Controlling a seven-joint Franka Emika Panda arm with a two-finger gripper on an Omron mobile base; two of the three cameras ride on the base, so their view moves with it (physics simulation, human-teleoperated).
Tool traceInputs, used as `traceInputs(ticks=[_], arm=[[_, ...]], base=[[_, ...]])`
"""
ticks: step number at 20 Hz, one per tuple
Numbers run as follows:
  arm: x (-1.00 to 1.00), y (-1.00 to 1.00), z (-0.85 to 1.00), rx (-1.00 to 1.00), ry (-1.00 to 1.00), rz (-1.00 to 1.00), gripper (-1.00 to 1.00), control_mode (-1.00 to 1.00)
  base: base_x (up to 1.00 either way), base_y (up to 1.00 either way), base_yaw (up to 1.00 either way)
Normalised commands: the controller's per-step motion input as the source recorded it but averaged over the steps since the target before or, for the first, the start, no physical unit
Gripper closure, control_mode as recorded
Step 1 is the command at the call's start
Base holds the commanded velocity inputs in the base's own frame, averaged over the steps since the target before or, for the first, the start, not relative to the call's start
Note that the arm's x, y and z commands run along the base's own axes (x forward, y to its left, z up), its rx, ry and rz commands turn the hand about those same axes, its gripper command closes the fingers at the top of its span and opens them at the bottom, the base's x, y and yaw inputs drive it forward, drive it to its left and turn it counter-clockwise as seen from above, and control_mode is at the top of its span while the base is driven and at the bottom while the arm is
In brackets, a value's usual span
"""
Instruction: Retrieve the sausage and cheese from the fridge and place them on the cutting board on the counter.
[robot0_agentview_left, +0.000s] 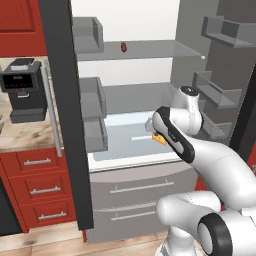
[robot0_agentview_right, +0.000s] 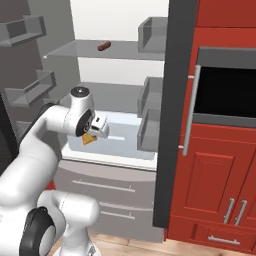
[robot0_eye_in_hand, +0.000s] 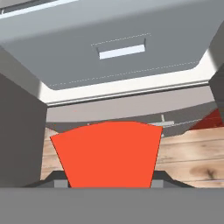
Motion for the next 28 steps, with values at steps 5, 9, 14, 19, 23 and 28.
traceInputs(ticks=[5, 9, 14, 19, 23, 28], arm=[[0.00, 0.00, 0.00, 0.00, 0.00, 0.00, 1.00, 1.00], [0.00, 0.00, 0.00, 0.00, 0.00, 0.00, 1.00, 1.00], [0.00, 0.00, 0.00, 0.00, 0.00, 0.00, 1.00, 1.00], [0.00, 0.00, 0.00, 0.00, 0.00, 0.00, 1.00, 1.00], [0.00, 0.00, 0.00, 0.00, 0.00, 0.00, 1.00, 1.00], [0.00, 0.00, 0.00, 0.00, 0.00, 0.00, 1.00, 1.00]], base=[[-0.67, 0.15, 0.00], [-0.23, 0.64, 0.00], [-0.01, 0.91, 0.00], [0.00, 0.93, 0.00], [0.00, 0.93, 0.00], [0.06, 0.93, 0.00]])
